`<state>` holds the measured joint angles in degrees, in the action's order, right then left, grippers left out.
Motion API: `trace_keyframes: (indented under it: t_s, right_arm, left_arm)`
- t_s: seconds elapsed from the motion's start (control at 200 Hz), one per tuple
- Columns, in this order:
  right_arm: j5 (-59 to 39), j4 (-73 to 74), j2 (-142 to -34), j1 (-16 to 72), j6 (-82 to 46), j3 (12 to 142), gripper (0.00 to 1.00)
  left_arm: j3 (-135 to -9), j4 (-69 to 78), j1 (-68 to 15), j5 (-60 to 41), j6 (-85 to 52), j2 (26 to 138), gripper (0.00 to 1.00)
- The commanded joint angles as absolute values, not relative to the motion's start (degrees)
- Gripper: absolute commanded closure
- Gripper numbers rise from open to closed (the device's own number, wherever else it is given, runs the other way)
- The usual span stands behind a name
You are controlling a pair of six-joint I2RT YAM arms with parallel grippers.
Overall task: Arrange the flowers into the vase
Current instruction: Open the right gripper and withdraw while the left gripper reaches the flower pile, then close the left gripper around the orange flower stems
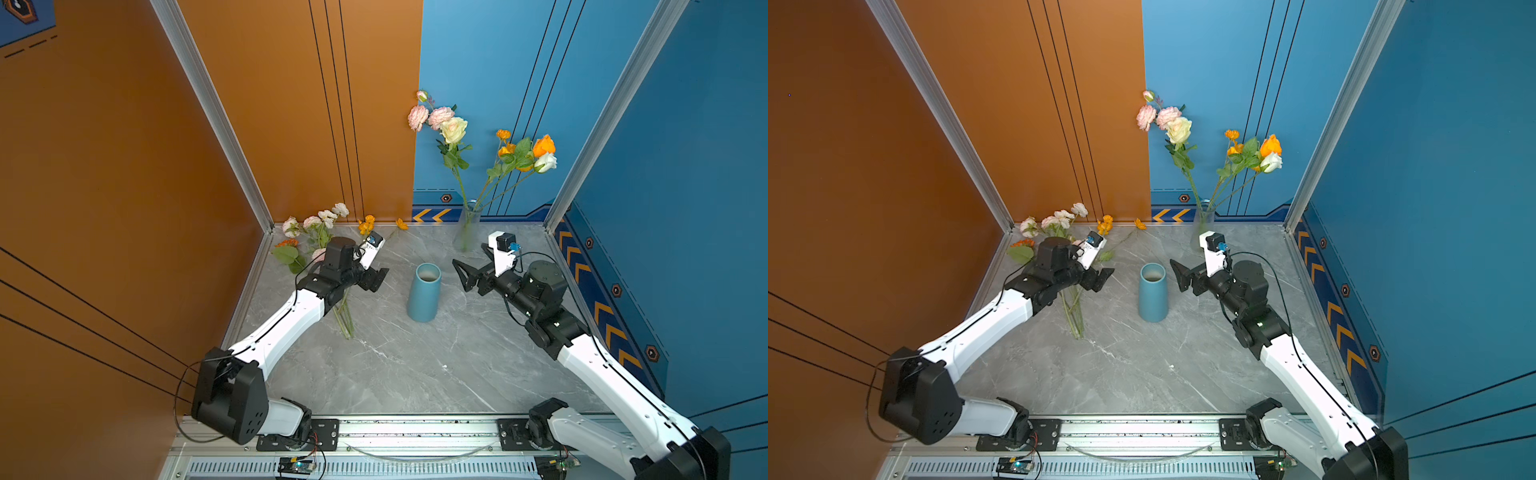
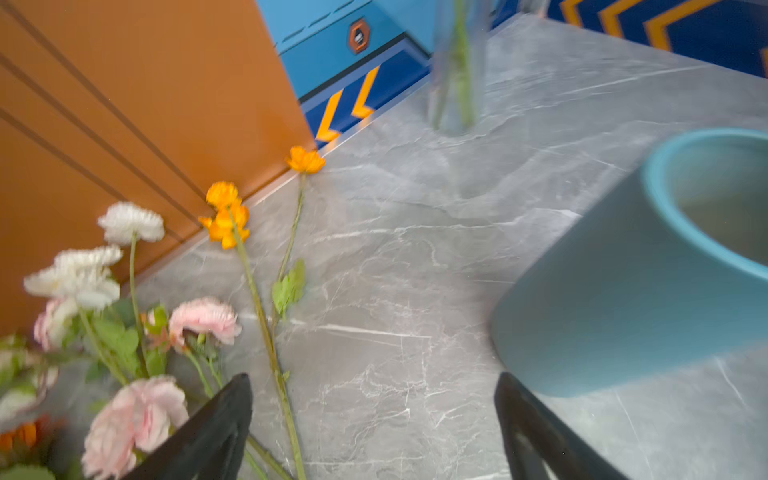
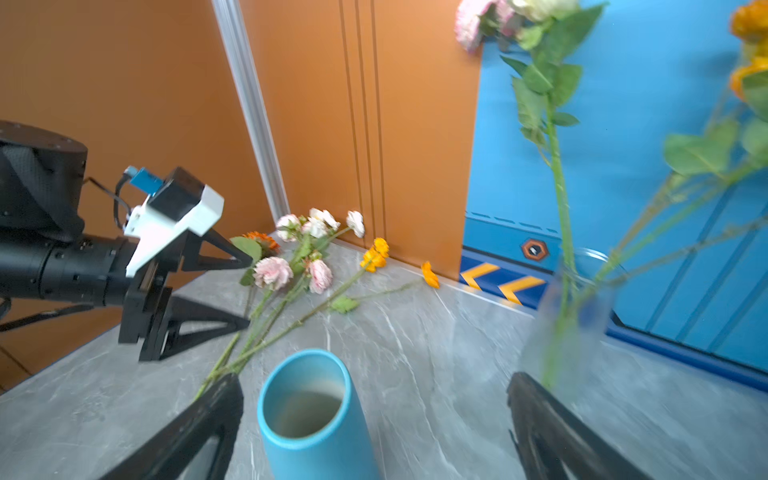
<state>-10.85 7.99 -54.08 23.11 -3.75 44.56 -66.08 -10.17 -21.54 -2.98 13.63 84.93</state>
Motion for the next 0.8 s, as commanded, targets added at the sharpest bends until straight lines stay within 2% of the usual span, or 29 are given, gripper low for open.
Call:
trace_keyframes:
  t_s: [0.0, 0.085, 0.185, 0.355, 0.455, 0.791]
  right_arm:
    - [-2.4, -3.7, -49.0, 24.9, -6.1, 40.7, 0.00]
    - [-0.5, -7.6, -46.0, 29.4, -5.2, 38.1, 0.00]
    - [2.9, -5.3, -43.7, 36.1, -6.0, 33.8, 0.00]
    - [6.2, -1.4, -46.8, 46.9, -9.2, 32.1, 0.00]
    - [8.2, 1.1, -49.0, 52.2, -9.5, 31.7, 0.00]
    - [8.1, 6.2, -57.4, 59.4, -9.5, 34.0, 0.00]
  left_arm:
    - [-75.0, -22.8, -19.0, 8.2, 5.3, 93.1, 0.26]
    - [-82.7, -28.7, -16.2, 3.7, 1.8, 99.3, 0.31]
    - [-90.6, -33.5, -14.6, 2.7, 0.2, 106.3, 0.34]
    - [-103.2, -44.8, -12.0, 0.8, -0.6, 118.1, 0.46]
    - [-103.2, -45.7, -11.2, 0.0, -0.3, 120.7, 0.48]
    - [-106.3, -45.7, -11.5, 2.6, 2.6, 127.2, 0.52]
